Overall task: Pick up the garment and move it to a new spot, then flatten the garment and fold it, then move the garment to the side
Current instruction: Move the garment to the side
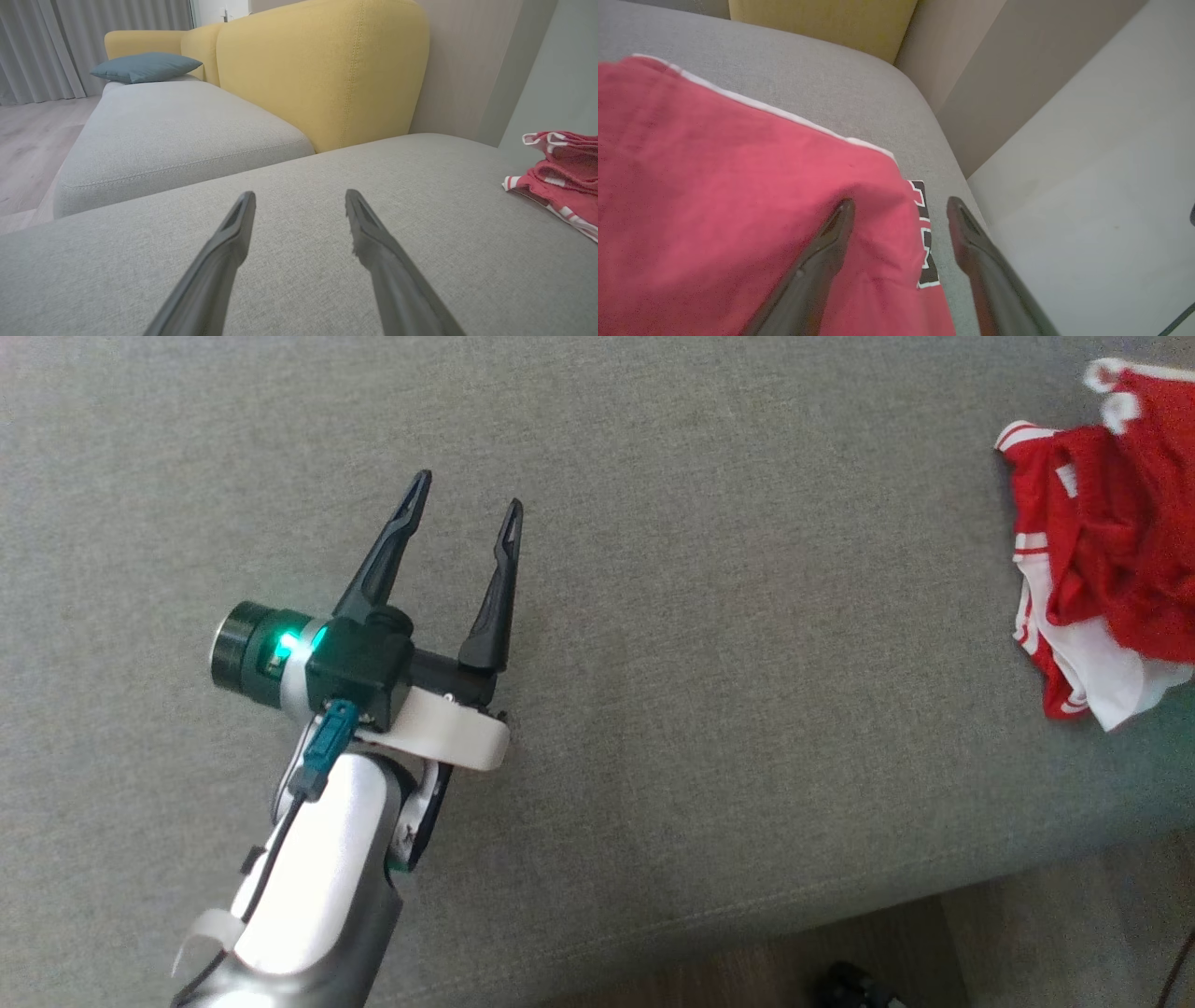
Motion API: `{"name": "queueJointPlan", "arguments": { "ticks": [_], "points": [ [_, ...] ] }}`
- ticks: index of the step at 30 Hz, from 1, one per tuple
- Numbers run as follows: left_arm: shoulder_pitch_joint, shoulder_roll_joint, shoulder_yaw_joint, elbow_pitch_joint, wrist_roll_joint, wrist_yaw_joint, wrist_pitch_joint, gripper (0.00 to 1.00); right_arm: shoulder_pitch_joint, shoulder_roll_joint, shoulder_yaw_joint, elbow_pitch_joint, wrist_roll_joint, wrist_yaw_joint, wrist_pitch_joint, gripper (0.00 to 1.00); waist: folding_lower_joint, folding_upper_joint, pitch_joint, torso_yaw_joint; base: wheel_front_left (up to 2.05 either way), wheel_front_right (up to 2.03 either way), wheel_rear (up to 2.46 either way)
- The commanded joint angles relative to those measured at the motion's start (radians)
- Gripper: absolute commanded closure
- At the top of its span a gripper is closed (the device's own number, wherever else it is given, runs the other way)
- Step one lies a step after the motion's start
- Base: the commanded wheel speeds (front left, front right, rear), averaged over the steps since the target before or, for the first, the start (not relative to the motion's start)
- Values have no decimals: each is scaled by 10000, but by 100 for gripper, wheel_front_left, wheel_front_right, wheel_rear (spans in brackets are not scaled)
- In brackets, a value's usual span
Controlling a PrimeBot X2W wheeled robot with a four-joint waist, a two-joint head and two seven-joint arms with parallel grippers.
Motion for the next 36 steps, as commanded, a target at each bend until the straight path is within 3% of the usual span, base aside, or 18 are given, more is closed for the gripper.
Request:
{"name": "queueJointPlan", "arguments": {
  "ticks": [1,7,14,19,26,36],
  "points": [
    [-246,20,221,-322,-12,-2,-53,0,19,-254,-110,-102,-158,-7,-280,0,-2,0,-103,56,0,0,0],
    [89,-9,325,-261,-174,89,-53,0,491,261,-628,-733,-307,-7,-1548,0,-2,0,-701,222,0,0,0],
    [781,26,594,-259,-359,307,-53,0,1800,1272,-579,-2646,-96,-7,-1853,0,-2,0,-1570,428,0,0,0],
    [1617,103,956,-331,-581,564,-53,0,3308,2535,-287,-4708,57,-7,-1401,0,-2,0,-2344,816,0,0,0],
    [2400,218,1365,-443,-786,821,-53,0,4699,3790,236,-6423,117,-7,-816,0,-2,0,-3029,1585,0,0,0],
    [3391,624,1785,-341,-1019,915,-53,0,6285,4629,293,-7774,-26,-7,-128,0,-2,0,-3942,2041,0,0,0]
  ]
}}
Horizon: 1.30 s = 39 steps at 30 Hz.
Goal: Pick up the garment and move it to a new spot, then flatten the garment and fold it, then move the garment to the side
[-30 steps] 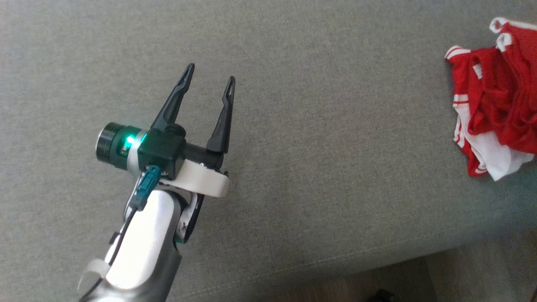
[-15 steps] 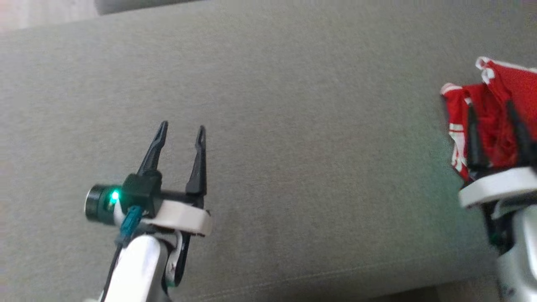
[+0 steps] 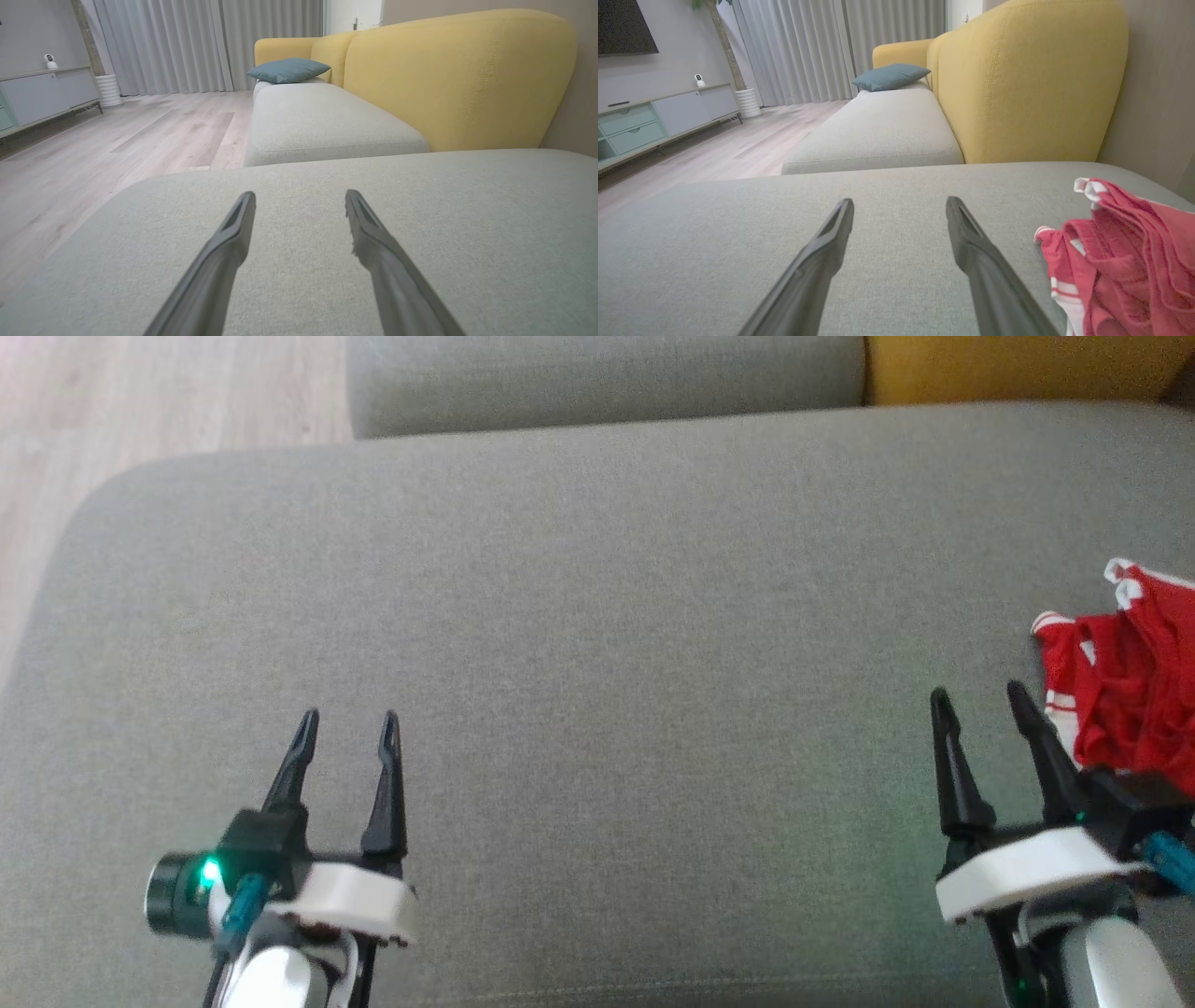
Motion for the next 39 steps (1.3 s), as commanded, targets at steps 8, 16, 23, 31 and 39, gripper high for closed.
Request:
{"name": "queueJointPlan", "arguments": {
  "ticks": [8,16,23,31,39],
  "points": [
    [339,383,506,-211,-142,163,-43,0,698,193,0,-1233,-238,-7,431,0,0,-1,-687,133,0,0,0],
    [584,564,543,-159,-128,293,2,0,1066,268,-49,-1563,-99,-7,589,0,0,-1,-887,179,0,0,0],
    [684,639,511,-243,-147,342,115,0,1145,279,-38,-1600,69,-7,628,0,0,-1,-941,179,0,0,0],
    [693,688,457,-294,-171,403,193,0,1137,281,-41,-1559,166,-7,628,0,0,-1,-941,149,0,0,0],
    [662,739,430,-272,-225,440,211,0,1122,282,-7,-1533,147,-7,669,0,0,-1,-928,150,0,0,0]
  ]
}}
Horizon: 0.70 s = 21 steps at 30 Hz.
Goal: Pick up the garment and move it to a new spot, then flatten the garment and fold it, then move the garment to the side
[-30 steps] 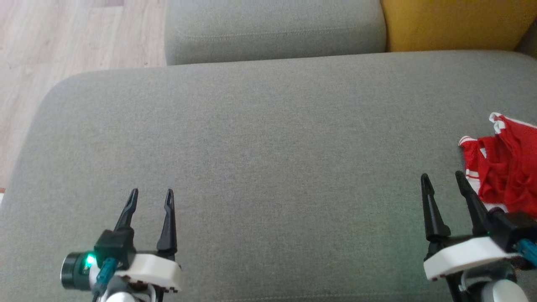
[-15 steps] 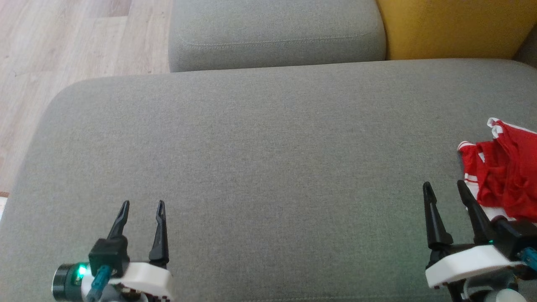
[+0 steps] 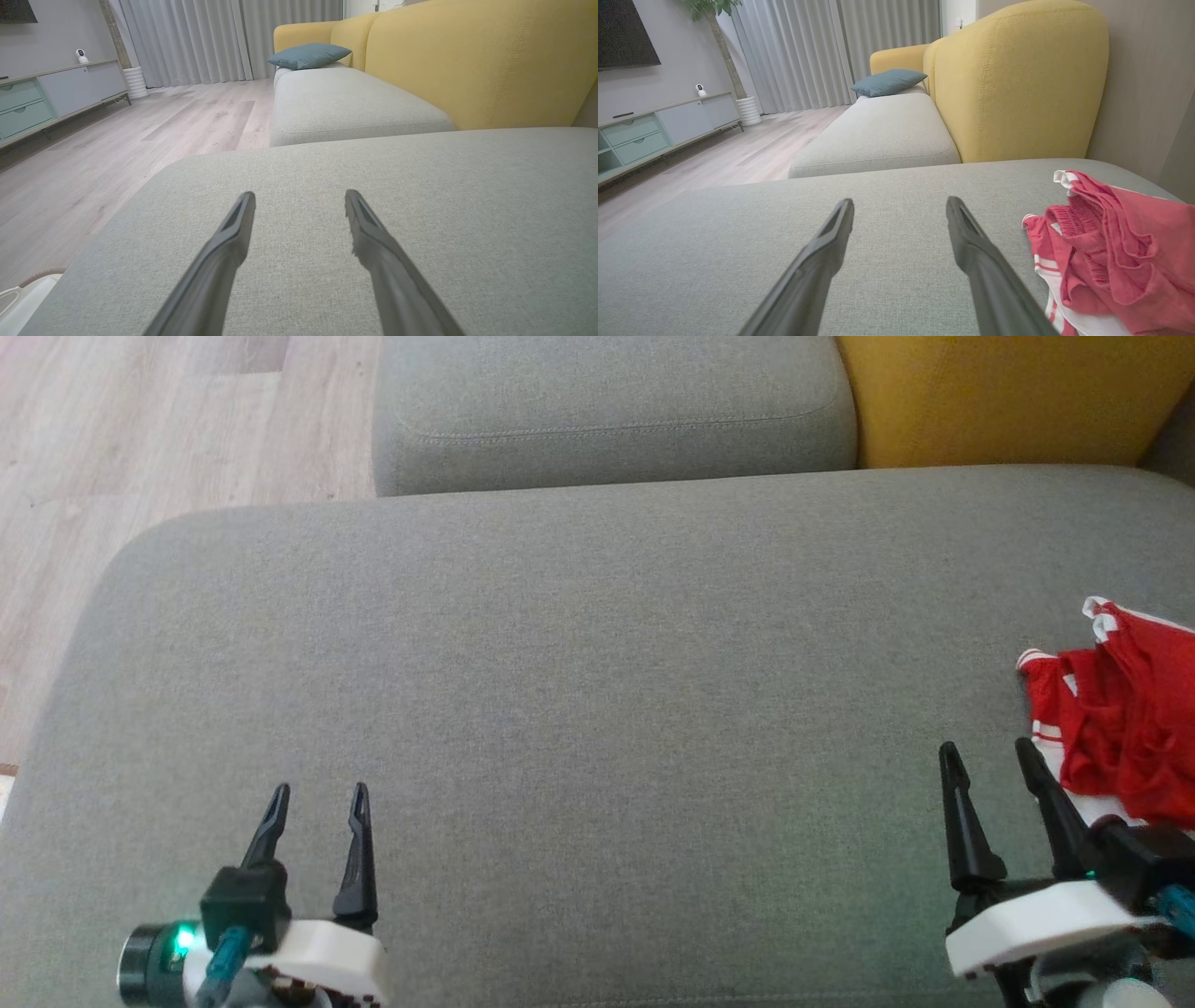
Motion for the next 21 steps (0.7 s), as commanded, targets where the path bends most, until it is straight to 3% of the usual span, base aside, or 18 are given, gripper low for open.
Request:
{"name": "queueJointPlan", "arguments": {
  "ticks": [1,14,15,21],
  "points": [
    [-474,210,358,-314,-53,77,-18,0,-315,-54,266,-328,33,-7,-18,0,0,-1,3,4,0,0,0],
    [-513,275,292,-282,-107,164,-1,0,-355,-53,297,-284,126,-7,-15,0,0,-1,21,45,0,0,0],
    [1,69,-86,47,3,59,29,100,-3,2,29,54,87,0,-2,100,0,-1,21,45,0,0,0],
    [93,-71,-67,374,-431,-23,101,100,5,-12,55,505,522,0,-11,100,0,-1,32,42,0,0,0]
  ]
}}
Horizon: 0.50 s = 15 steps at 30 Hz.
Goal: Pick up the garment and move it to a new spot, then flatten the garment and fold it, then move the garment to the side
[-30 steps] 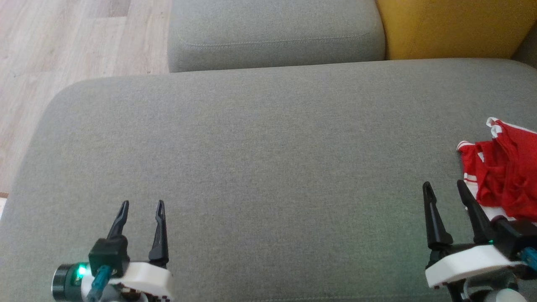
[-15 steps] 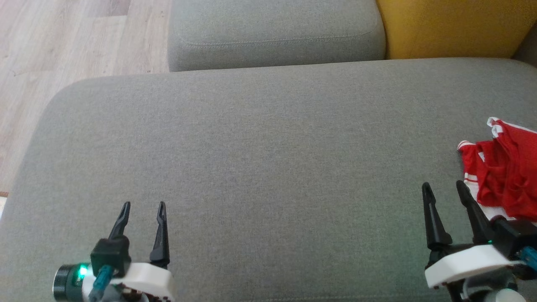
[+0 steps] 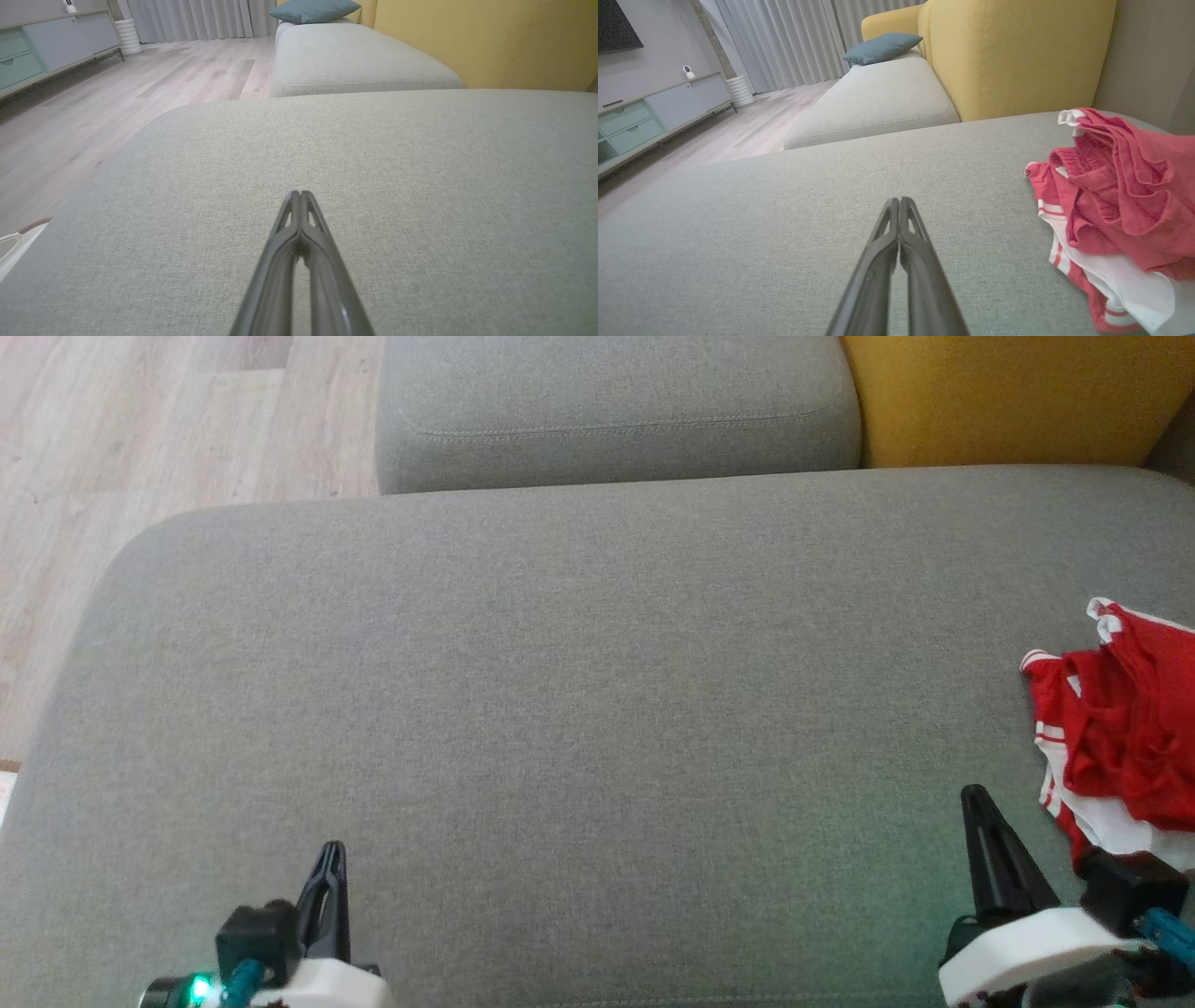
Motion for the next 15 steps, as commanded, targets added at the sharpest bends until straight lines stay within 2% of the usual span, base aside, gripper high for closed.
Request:
{"name": "queueJointPlan", "arguments": {
  "ticks": [1,15],
  "points": [
    [-380,56,136,-314,-384,-85,78,100,-262,-27,7,-307,407,0,-9,100,0,-1,6,-3,0,0,0],
    [-607,-13,463,-181,-1962,-455,373,100,-540,-116,14,-26,1991,-1,26,100,0,-1,35,-17,0,0,0]
  ]
}}
